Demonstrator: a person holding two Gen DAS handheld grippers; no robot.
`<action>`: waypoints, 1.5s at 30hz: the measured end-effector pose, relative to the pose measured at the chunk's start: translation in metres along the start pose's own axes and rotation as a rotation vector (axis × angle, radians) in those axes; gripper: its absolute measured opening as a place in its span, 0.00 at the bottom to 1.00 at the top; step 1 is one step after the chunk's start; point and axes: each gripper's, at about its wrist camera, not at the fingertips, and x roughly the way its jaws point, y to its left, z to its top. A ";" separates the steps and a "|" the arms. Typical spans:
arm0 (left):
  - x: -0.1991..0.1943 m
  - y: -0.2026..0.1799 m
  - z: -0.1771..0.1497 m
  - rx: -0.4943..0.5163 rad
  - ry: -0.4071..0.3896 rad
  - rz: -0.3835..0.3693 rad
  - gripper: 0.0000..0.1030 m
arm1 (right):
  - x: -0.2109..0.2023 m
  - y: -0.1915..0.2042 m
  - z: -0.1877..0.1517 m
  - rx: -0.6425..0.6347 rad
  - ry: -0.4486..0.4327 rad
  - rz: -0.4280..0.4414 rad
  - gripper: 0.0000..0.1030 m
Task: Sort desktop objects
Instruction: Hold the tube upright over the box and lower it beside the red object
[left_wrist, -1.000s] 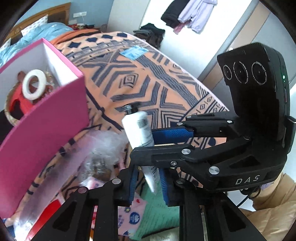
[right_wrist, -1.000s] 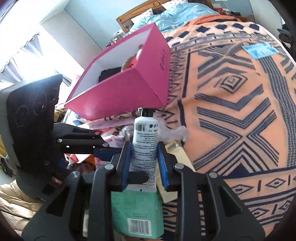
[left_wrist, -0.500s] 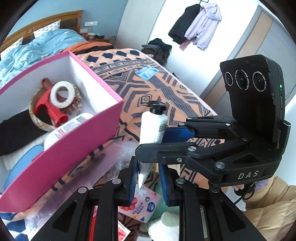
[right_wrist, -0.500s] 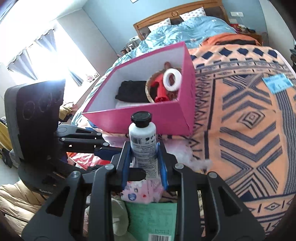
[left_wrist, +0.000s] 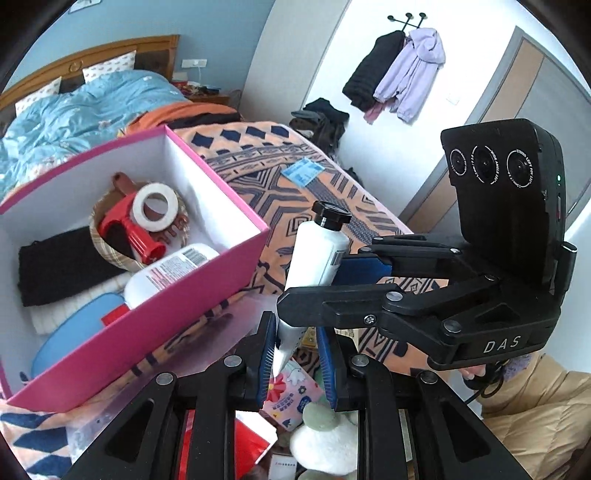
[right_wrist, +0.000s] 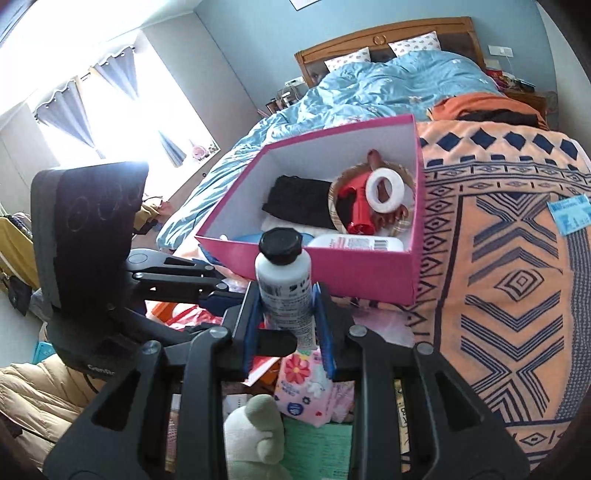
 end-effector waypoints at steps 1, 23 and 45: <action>-0.003 -0.001 0.001 0.005 -0.004 0.002 0.21 | -0.001 0.002 0.001 -0.006 -0.001 -0.002 0.29; -0.050 0.003 0.031 0.029 -0.126 0.025 0.21 | -0.016 0.049 0.057 -0.155 -0.026 -0.020 0.29; -0.041 0.035 0.065 -0.024 -0.120 0.049 0.21 | 0.007 0.041 0.097 -0.169 0.005 -0.070 0.29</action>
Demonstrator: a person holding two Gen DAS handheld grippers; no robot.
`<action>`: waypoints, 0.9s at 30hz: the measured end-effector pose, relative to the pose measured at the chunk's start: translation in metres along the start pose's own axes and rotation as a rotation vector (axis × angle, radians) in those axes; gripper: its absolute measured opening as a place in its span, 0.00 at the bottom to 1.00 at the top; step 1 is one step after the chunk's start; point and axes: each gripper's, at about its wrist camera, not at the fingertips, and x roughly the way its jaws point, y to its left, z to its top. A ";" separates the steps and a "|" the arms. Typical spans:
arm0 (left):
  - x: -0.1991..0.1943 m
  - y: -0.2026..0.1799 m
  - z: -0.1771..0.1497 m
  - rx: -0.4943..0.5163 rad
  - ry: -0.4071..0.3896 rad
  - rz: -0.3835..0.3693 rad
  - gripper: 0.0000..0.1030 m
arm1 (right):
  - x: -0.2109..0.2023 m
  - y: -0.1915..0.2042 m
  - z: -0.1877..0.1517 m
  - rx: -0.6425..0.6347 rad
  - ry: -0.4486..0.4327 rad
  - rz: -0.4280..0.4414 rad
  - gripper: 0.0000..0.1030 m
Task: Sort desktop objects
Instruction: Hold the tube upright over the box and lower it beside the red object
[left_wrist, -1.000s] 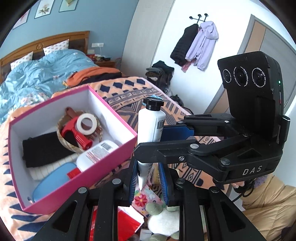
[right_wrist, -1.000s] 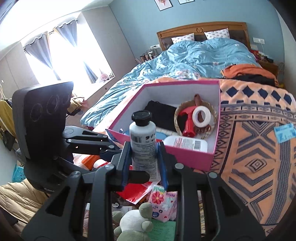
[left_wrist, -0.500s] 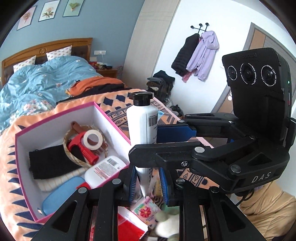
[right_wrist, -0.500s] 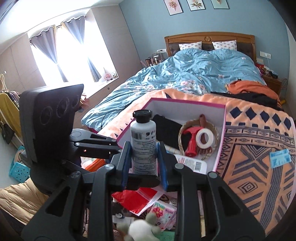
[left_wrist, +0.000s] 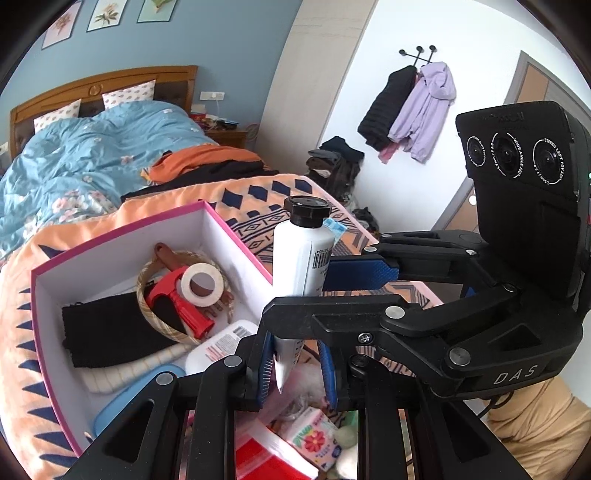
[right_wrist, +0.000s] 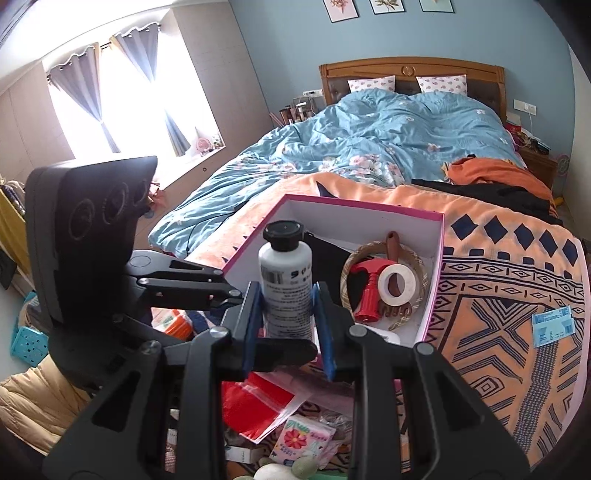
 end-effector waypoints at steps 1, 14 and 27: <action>0.002 0.001 0.002 -0.003 0.003 0.001 0.21 | 0.002 -0.002 0.002 0.003 0.002 -0.006 0.29; 0.034 0.019 0.012 -0.046 0.037 0.003 0.21 | 0.024 -0.032 0.010 0.036 0.051 -0.040 0.29; 0.056 0.029 0.018 -0.072 0.069 0.021 0.21 | 0.044 -0.055 0.013 0.062 0.091 -0.066 0.29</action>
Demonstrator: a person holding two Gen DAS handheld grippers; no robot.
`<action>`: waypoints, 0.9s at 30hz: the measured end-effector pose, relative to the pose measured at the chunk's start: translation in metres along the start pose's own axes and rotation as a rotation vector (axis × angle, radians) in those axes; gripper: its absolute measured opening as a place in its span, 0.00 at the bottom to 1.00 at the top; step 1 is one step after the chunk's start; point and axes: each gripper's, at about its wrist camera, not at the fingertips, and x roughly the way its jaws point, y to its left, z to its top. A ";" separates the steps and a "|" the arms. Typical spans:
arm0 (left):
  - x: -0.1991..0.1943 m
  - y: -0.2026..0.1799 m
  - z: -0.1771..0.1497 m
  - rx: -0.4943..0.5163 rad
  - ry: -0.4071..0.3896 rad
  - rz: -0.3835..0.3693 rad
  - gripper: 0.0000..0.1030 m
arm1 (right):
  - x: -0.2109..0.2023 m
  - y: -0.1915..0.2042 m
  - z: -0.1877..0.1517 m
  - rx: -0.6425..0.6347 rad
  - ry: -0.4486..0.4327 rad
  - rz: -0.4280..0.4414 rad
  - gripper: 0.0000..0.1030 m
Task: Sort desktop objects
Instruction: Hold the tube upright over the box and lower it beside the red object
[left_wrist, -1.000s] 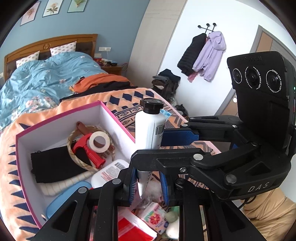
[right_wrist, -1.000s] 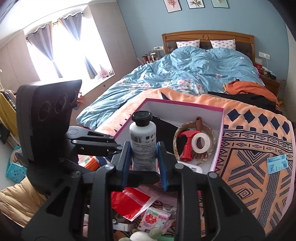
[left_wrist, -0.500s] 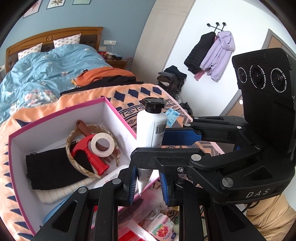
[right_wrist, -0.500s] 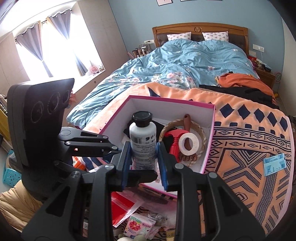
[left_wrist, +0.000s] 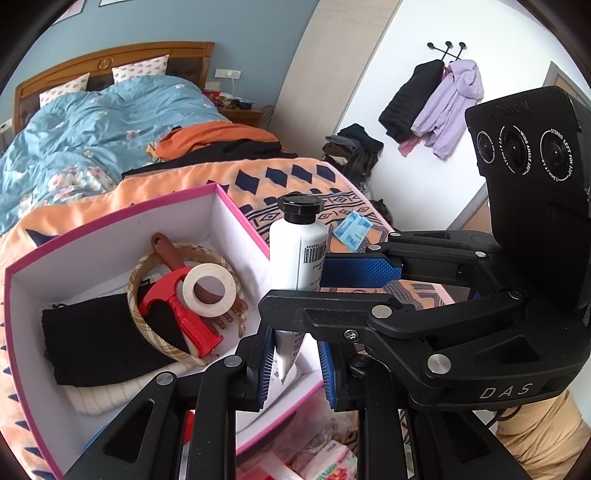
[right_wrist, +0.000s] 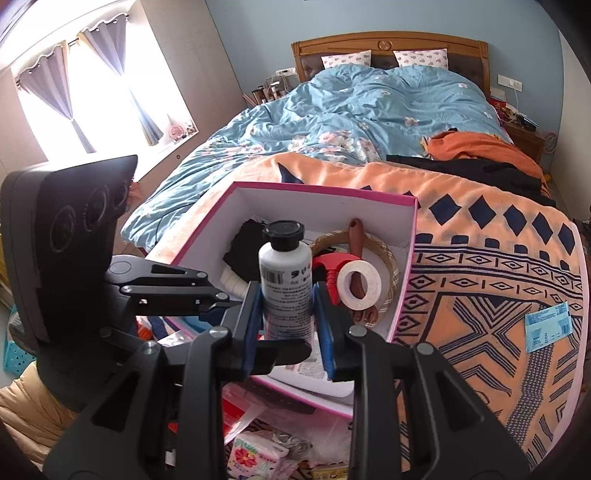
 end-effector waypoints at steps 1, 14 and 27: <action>0.002 0.001 0.001 -0.003 0.003 0.001 0.21 | 0.002 -0.002 0.000 0.003 0.004 -0.003 0.29; 0.019 0.008 0.008 -0.024 0.029 0.016 0.21 | 0.017 -0.018 0.005 0.024 0.035 -0.022 0.29; 0.027 0.024 0.012 -0.057 0.048 0.038 0.21 | 0.037 -0.023 0.015 0.013 0.071 -0.042 0.29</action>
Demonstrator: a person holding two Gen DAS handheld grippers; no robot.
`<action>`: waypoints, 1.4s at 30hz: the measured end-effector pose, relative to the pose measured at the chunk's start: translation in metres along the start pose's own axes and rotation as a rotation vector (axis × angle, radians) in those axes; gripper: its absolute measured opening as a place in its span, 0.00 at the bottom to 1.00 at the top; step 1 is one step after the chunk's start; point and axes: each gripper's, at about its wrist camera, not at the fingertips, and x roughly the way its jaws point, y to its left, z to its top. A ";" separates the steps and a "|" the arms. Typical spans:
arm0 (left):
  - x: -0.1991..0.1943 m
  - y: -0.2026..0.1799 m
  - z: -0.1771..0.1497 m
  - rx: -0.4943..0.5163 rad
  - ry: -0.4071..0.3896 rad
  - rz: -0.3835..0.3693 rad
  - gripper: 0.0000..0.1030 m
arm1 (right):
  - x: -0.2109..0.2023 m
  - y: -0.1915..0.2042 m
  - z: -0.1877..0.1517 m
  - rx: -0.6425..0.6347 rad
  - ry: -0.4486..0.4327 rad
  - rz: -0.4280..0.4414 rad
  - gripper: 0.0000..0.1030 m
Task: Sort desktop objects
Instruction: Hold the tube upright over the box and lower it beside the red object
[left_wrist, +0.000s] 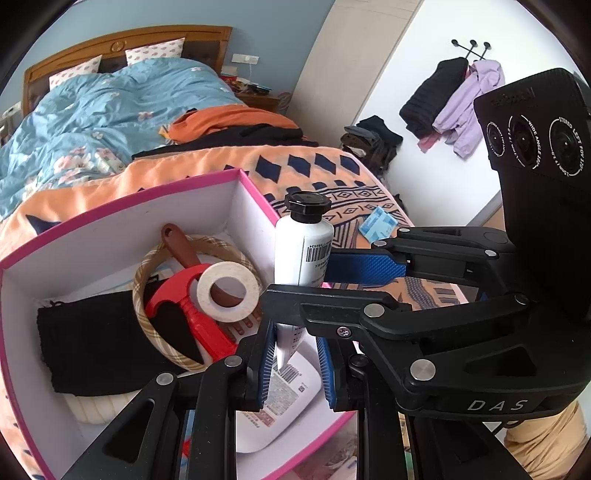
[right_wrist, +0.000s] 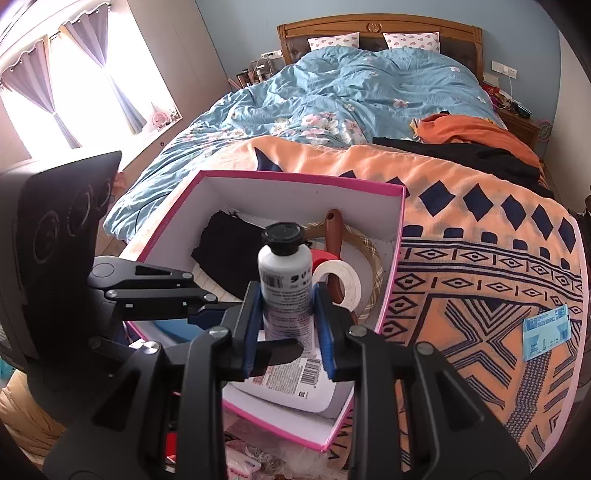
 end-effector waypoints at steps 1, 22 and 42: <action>0.000 0.001 0.000 -0.003 0.001 0.002 0.20 | 0.002 0.000 0.001 -0.001 0.003 0.000 0.29; 0.009 0.028 -0.008 -0.063 0.026 0.034 0.19 | 0.036 0.005 0.010 -0.008 0.063 0.027 0.29; 0.014 0.043 -0.015 -0.094 0.042 0.060 0.19 | 0.059 0.009 0.013 -0.011 0.099 0.032 0.29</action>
